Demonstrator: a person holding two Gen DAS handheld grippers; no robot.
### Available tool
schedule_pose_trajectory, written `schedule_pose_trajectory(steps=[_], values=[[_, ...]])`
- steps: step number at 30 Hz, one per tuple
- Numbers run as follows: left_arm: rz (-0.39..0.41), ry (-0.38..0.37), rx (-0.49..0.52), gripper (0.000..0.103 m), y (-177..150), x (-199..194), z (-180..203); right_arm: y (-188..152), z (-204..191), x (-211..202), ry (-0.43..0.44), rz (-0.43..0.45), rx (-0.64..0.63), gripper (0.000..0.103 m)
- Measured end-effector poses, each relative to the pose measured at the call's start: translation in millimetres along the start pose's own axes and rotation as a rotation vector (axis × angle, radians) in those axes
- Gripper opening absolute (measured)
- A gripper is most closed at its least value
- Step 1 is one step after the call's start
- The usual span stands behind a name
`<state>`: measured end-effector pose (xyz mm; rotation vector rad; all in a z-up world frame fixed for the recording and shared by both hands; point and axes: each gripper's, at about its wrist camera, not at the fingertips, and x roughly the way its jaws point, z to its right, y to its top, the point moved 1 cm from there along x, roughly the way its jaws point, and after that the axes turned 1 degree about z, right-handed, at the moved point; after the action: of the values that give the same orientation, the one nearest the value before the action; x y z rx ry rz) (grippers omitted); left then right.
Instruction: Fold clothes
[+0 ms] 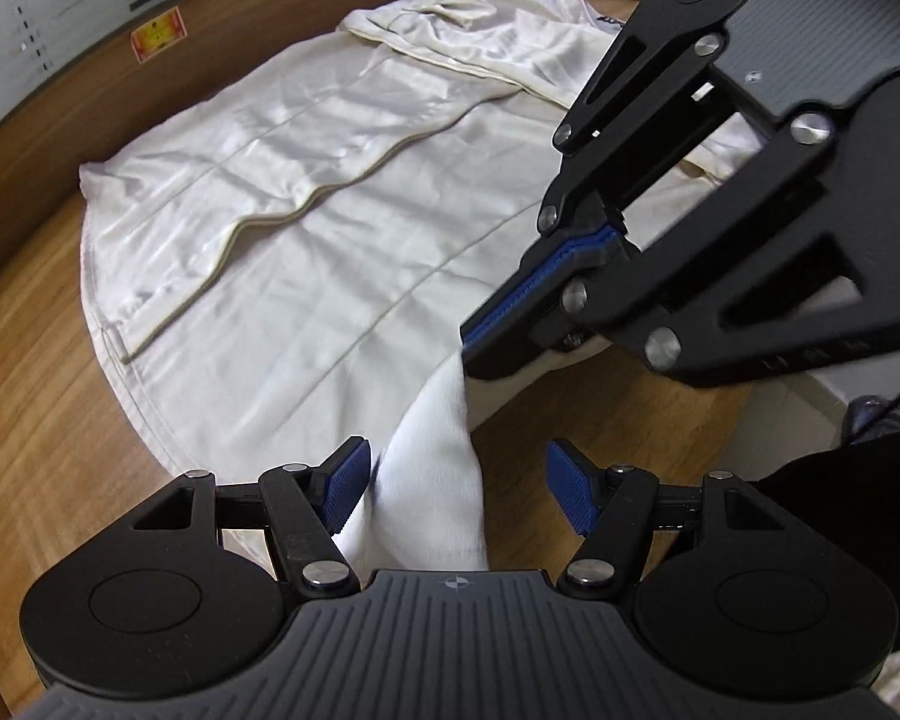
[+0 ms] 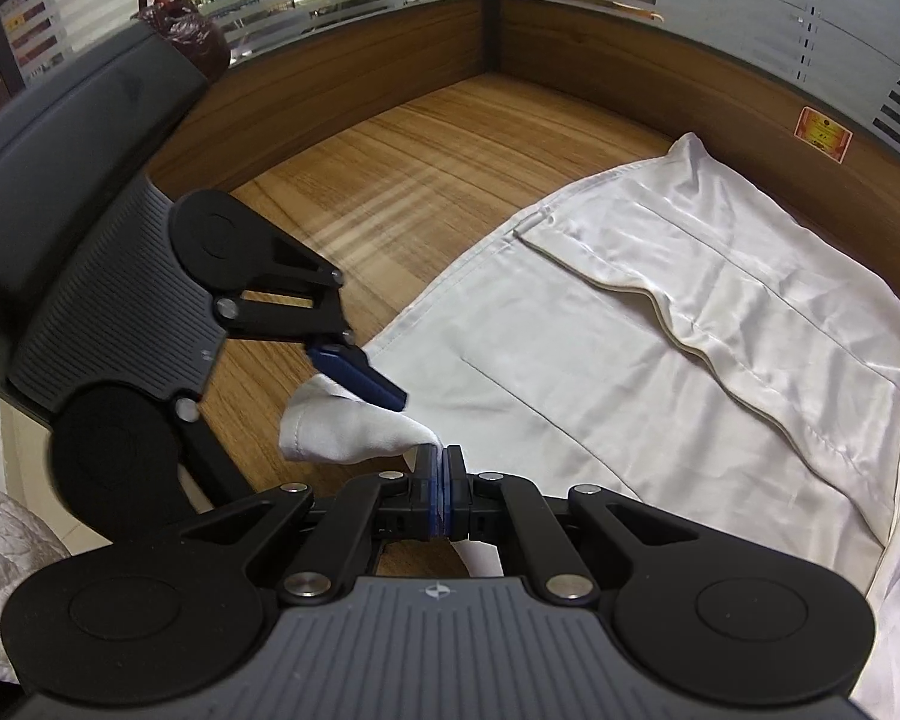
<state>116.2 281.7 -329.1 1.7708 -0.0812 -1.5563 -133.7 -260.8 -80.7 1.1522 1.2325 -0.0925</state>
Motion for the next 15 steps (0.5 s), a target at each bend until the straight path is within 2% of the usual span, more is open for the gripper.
schedule_pose_trajectory(steps=[2, 4, 5, 9, 11, 15], values=[[0.021, 0.017, 0.014, 0.064, 3, 2, 1, 1, -2, -2, 0.000, 0.005, -0.002, 0.002], [0.038, 0.035, 0.035, 0.028, 4, 3, 1, 2, -3, -4, -0.001, 0.010, -0.006, 0.002], [0.037, 0.033, 0.030, 0.003, 4, 4, 0, 2, -3, -4, -0.004, 0.010, -0.006, 0.002], [0.072, 0.045, 0.000, 0.004, 2, 0, -5, 0, 2, -9, -0.009, 0.017, 0.019, 0.007], [0.089, 0.057, -0.028, 0.004, 2, -2, -8, -3, 7, -14, -0.014, 0.020, 0.042, 0.029], [0.114, 0.073, -0.084, 0.004, 4, -6, -13, -22, 20, -31, -0.074, 0.017, 0.085, 0.038]])
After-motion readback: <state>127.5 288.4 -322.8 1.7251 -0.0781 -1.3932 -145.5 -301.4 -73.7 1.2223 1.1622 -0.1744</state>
